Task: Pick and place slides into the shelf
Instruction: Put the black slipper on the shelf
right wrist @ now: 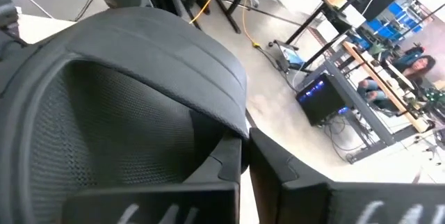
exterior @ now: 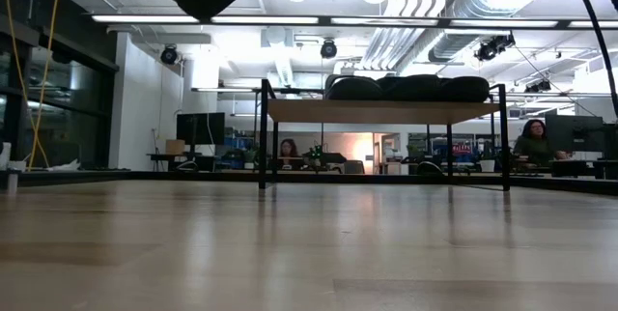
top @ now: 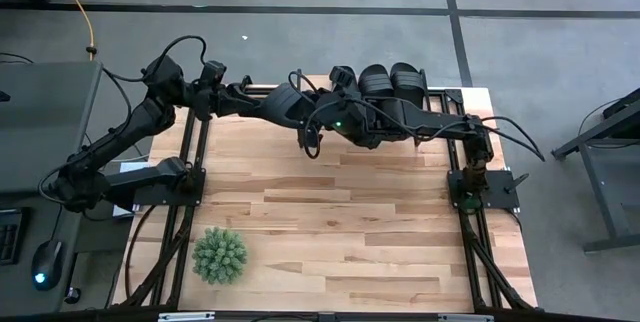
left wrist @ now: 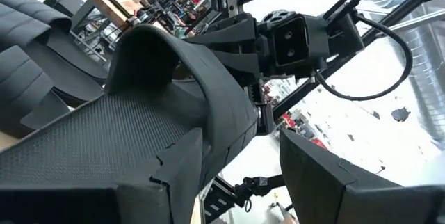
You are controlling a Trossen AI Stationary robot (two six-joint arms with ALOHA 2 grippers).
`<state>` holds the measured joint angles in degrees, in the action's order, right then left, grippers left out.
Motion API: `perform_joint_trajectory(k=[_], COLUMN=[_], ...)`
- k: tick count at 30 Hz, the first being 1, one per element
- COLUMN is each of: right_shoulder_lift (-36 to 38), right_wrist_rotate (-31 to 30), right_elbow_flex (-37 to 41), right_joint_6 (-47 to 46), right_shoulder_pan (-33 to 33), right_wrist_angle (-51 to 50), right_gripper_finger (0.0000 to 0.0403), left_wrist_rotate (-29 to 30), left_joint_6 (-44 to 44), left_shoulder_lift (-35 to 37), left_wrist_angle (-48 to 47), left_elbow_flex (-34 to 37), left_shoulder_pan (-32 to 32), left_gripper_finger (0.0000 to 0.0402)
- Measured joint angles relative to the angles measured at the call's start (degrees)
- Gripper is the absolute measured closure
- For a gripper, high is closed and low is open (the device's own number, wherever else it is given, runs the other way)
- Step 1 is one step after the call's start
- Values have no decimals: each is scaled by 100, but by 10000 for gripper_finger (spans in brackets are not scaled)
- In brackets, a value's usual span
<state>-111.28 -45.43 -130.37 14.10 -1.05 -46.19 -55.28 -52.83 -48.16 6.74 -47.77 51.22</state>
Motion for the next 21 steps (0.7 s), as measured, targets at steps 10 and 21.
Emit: perform_joint_trajectory(k=[10,21], right_shoulder_lift=[56,11], right_wrist_rotate=[-187,-935], right_elbow_flex=[-20,-20], right_joint_6=[-395,-870], right_shoulder_pan=[-46,-30], right_wrist_angle=[-306,-870], right_gripper_finger=[402,403], left_wrist_rotate=[-580,-1018], left_joint_6=[-366,-338], left_shoulder_lift=[-12,-7], left_wrist_angle=[343,407], left_elbow_flex=[16,16], left_shoulder_pan=[831,1704], left_gripper_finger=[224,224])
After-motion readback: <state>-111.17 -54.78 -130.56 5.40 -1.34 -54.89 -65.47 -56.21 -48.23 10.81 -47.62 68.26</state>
